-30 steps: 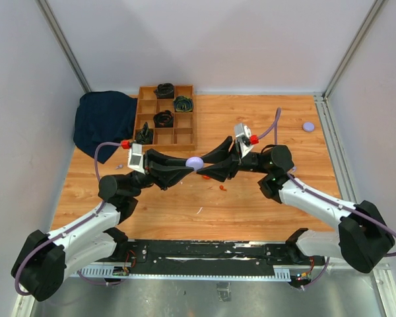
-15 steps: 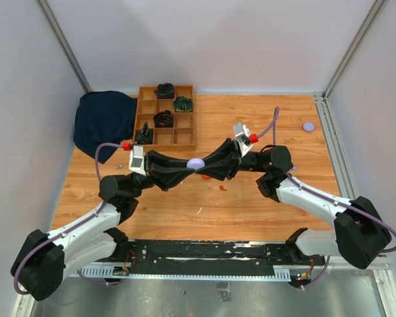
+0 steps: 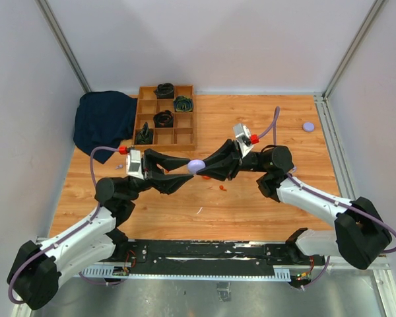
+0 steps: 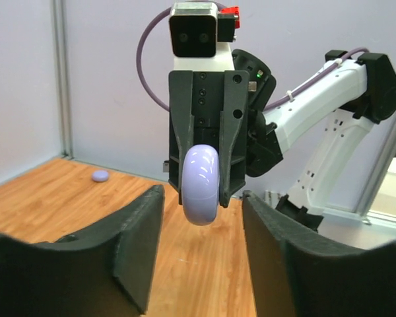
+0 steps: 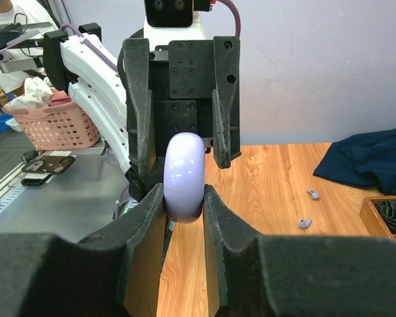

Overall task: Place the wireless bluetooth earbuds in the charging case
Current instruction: Pick up the charging case at the center of the board.

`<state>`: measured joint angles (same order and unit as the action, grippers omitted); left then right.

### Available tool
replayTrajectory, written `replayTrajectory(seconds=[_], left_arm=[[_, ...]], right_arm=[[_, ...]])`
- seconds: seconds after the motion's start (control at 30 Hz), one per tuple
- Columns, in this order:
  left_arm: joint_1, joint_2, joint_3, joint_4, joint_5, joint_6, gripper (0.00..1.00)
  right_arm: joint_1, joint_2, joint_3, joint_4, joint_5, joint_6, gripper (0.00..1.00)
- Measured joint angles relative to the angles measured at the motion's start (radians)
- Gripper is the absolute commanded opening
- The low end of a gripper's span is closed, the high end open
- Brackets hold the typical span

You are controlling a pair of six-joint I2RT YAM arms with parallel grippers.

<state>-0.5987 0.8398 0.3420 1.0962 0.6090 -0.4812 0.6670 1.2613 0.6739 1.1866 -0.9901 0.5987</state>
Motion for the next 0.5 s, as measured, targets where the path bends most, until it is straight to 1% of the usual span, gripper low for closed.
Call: replayTrajectory(seconds=[0.07,0.17,0.27,0.5], left_arm=[[0.0,-0.022,0.0,-0.024,-0.009,0.011,0.67],[0.0,-0.046,0.0,-0.071,-0.021,0.026,0.72],[0.0,-0.054,0.008,-0.126,-0.03,0.038,0.74],[0.0,-0.051,0.051,-0.217,-0.035,0.054,0.77]], right_arm=[[0.0,-0.002,0.0,-0.002,-0.005,-0.004,0.11],[0.0,-0.008,0.0,-0.01,-0.012,-0.018,0.11],[0.0,-0.018,0.0,-0.029,-0.017,-0.037,0.11],[0.0,-0.039,0.0,-0.104,-0.035,-0.1,0.12]])
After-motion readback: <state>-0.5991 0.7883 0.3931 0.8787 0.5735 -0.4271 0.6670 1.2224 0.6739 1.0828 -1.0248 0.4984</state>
